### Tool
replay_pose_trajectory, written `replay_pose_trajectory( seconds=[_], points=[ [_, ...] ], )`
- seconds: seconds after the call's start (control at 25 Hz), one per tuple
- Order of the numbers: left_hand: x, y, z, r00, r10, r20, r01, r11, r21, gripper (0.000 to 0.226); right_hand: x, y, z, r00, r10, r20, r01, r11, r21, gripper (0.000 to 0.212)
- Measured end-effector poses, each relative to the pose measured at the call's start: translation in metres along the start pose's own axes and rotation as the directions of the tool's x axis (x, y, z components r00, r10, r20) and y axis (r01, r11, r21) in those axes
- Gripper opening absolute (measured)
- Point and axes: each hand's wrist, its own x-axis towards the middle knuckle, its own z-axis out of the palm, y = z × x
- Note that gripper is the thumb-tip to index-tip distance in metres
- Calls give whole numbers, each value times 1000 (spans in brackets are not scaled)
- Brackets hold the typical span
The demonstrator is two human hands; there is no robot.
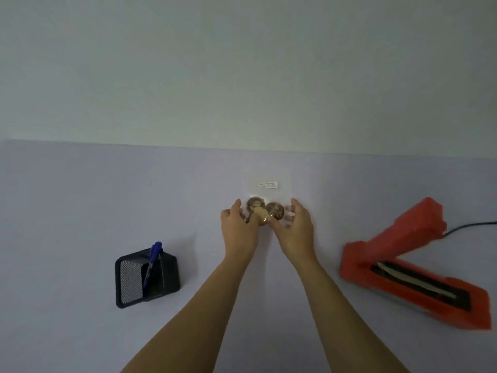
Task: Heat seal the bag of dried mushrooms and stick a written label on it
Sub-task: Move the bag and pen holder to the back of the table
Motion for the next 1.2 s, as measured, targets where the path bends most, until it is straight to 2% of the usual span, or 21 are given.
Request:
replay_pose_trajectory(
  seconds=[0.28, 0.44, 0.6, 0.72, 0.88, 1.0, 1.12, 1.16, 1.2],
  points=[
    [65, 9, 20, 997, 74, 34, -77, 992, 102, 56, 76, 2, 17, 1000, -5, -12, 4, 998, -70, 77],
    [78, 2, 27, 983, 176, 48, -181, 973, 142, 46, 89, 5, 21, 998, -27, -51, 22, 995, -102, 74],
    [75, -1, 33, 971, 238, -1, -235, 959, 157, 44, 85, 8, 21, 996, -58, -64, 48, 987, -153, 74],
    [66, 3, 30, 973, 230, -6, -223, 950, 220, 50, 74, 5, 17, 993, -78, -94, 55, 971, -231, 76],
    [35, 18, 8, 976, 218, 1, -213, 956, 203, 54, 38, -2, 15, 981, -148, -128, 107, 953, -283, 65],
    [-8, 36, -26, 944, 321, -71, -305, 935, 180, 54, 6, 0, 24, 978, -191, -87, 144, 913, -382, 58],
    [-63, 27, -80, 873, 436, -217, -385, 891, 241, 55, -34, 10, 41, 973, -213, 91, 230, 835, -500, 56],
    [-74, 16, -96, 863, 423, -277, -342, 892, 295, 57, -44, 18, 46, 966, -194, 172, 258, 799, -543, 58],
    [-81, 3, -110, 872, 364, -326, -240, 901, 362, 62, -51, 28, 50, 955, -172, 242, 286, 754, -591, 60]
  ],
)
